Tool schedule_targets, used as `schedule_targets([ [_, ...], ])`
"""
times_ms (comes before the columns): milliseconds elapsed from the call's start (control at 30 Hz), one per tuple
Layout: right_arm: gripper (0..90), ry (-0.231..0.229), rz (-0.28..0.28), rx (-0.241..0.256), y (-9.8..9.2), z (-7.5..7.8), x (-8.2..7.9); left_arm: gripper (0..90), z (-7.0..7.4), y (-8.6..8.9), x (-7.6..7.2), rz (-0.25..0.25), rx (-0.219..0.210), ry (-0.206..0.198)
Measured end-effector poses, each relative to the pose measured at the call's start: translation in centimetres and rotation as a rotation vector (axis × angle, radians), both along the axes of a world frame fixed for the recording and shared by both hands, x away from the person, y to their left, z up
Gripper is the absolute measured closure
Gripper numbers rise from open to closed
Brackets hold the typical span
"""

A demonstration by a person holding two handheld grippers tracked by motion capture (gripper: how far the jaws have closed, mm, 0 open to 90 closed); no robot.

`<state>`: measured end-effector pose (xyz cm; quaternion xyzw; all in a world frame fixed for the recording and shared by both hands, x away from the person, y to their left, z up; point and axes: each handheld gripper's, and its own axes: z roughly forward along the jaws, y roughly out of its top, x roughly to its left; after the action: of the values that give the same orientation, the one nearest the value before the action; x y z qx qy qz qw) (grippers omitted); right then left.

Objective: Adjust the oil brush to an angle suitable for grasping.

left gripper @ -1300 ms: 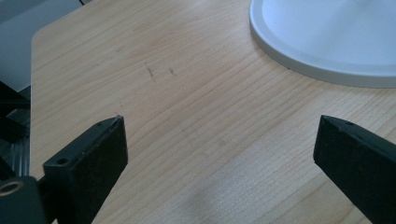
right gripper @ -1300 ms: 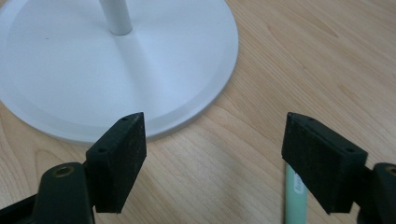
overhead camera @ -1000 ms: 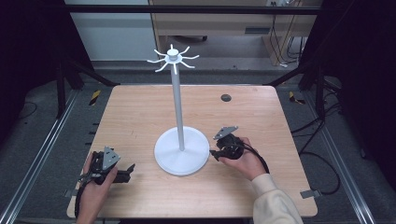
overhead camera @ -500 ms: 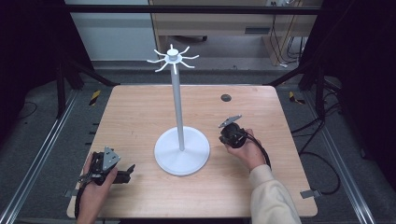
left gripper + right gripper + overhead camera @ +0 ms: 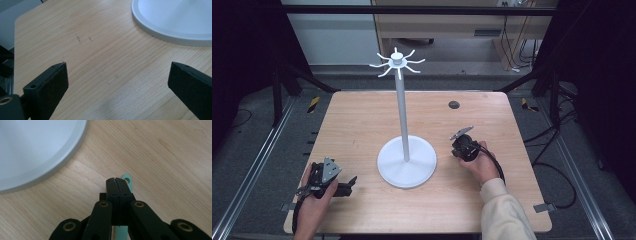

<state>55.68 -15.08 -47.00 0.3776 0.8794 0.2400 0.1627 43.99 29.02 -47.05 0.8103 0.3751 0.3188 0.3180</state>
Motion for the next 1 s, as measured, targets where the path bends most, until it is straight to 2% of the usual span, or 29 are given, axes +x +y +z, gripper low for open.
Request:
schedule_targets([
  [167,90.0,0.012,0.006,-0.001,0.0,-0.2,0.0,2.6,0.0,0.0,0.0,-0.001,0.001,0.001],
  [367,90.0,0.031,-0.004,-0.039,0.2,-0.7,0.0,2.6,0.0,0.0,0.0,-0.001,0.0,0.001],
  [600,90.0,0.026,-0.013,-0.052,0.2,-0.6,0.1,2.6,0.0,0.0,0.0,-0.001,0.0,0.001],
  [667,90.0,0.015,-0.033,-0.072,0.2,-0.7,0.1,2.6,0.0,0.0,0.0,-0.001,0.0,0.001],
  [700,90.0,0.004,-0.066,-0.097,0.0,-0.7,0.3,2.6,0.0,0.0,0.0,-0.001,0.0,0.001],
  [767,90.0,0.001,-0.077,-0.103,-0.1,-0.7,0.4,2.6,0.0,0.0,0.0,-0.001,-0.001,0.002],
  [800,90.0,-0.007,-0.111,-0.118,-0.4,-0.7,0.5,2.6,0.0,0.0,0.0,-0.001,-0.001,0.001],
  [1000,90.0,-0.008,-0.158,-0.103,-1.2,-0.7,0.9,2.6,0.0,-0.1,0.0,-0.003,0.0,0.006],
])
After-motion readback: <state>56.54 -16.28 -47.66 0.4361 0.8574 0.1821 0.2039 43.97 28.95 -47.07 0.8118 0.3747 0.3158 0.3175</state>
